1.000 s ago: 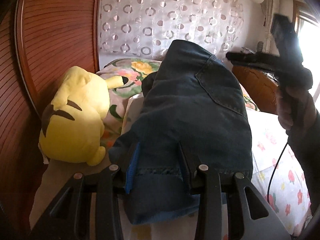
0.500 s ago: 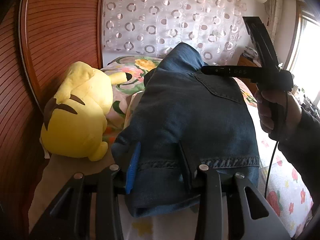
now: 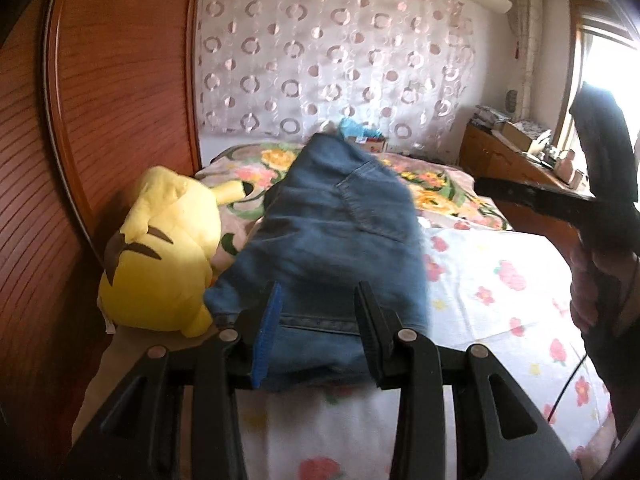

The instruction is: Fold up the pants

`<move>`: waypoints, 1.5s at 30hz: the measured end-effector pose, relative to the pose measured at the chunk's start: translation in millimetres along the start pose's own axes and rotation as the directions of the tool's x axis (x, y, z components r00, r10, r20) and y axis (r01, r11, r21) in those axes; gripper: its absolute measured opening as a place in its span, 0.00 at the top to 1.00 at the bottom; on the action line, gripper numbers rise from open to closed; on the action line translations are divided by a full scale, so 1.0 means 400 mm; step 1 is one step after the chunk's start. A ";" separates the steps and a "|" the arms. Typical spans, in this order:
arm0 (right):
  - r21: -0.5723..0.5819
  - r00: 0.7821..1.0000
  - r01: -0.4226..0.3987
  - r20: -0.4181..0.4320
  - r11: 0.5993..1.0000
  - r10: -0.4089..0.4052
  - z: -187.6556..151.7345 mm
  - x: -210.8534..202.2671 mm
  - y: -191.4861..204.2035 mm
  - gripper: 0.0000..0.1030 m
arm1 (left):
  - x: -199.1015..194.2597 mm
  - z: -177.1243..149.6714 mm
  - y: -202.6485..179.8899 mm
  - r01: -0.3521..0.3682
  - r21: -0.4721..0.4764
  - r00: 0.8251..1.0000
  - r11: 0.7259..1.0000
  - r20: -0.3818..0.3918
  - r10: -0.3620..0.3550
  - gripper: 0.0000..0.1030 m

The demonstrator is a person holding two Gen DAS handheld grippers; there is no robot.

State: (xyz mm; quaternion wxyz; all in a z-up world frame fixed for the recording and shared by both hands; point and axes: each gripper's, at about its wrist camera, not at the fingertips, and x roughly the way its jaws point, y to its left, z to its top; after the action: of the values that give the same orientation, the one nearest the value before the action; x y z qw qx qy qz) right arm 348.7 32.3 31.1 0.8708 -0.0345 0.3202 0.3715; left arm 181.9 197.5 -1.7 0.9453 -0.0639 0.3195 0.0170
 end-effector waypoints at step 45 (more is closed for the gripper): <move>0.167 0.845 0.411 0.300 0.896 -0.443 -0.371 -0.811 0.113 0.13 | -0.393 -0.109 -0.422 0.080 0.154 0.983 0.985 0.153 -0.104 0.50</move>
State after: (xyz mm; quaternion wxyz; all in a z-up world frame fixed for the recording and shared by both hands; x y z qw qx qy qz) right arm 71.2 -182.0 110.8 0.9732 -0.0003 0.1715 0.1529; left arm 43.2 25.8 77.9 0.9699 -0.0075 0.2393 -0.0454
